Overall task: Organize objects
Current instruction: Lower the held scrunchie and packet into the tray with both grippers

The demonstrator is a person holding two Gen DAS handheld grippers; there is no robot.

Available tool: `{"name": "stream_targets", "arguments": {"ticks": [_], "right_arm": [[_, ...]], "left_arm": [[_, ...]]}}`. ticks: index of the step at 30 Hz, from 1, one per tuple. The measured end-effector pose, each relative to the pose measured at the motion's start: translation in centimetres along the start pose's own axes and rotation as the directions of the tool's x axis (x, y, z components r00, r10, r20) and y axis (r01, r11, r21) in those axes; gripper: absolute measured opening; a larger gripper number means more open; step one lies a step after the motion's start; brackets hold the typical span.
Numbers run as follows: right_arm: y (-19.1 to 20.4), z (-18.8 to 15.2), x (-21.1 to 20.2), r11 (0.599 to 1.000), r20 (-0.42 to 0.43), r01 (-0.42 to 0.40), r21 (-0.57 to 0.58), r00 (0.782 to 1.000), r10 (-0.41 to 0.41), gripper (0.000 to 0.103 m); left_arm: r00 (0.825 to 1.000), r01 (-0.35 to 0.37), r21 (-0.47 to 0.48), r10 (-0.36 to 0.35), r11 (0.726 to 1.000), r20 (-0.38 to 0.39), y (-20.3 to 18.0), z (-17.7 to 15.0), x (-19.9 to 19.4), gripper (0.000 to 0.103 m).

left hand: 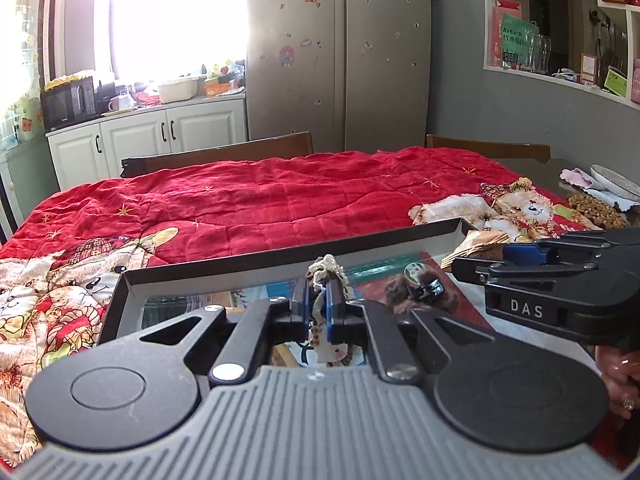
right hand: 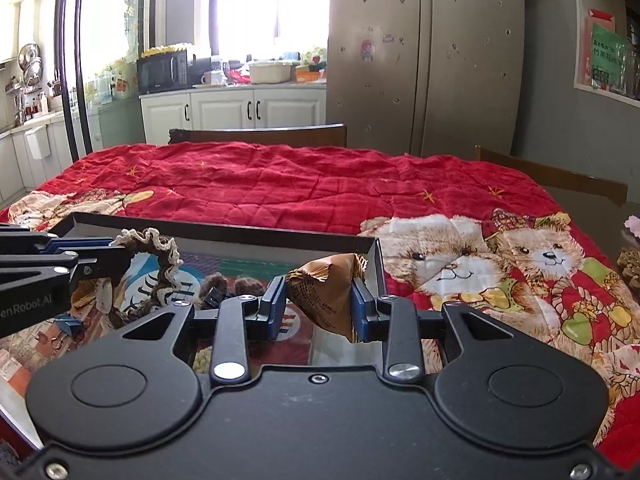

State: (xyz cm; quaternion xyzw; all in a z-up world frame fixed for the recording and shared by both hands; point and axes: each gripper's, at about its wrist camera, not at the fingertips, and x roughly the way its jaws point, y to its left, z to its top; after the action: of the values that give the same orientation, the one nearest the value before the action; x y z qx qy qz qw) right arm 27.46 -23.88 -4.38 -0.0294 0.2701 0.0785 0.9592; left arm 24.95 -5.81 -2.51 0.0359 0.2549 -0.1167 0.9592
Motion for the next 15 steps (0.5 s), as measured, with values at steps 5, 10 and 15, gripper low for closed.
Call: {"name": "stream_targets", "arguments": {"ticks": [5,10,15], "right_arm": [[0.1,0.0,0.6,1.000,-0.036,-0.018,-0.009,0.999,0.018,0.033],[0.0,0.1,1.0,1.000,-0.065,-0.023,-0.004,0.998,0.023,0.032],[-0.1,0.2,1.4,0.999,-0.092,-0.045,0.004,0.995,0.045,0.033]], "left_arm": [[1.000,-0.010,0.009,0.010,1.000,-0.014,-0.1,-0.1,0.2,0.010],[0.999,-0.020,0.012,0.021,1.000,-0.033,0.0,-0.2,0.5,0.010],[0.999,-0.023,0.018,0.024,1.000,-0.048,-0.1,-0.4,0.8,0.010]]}}
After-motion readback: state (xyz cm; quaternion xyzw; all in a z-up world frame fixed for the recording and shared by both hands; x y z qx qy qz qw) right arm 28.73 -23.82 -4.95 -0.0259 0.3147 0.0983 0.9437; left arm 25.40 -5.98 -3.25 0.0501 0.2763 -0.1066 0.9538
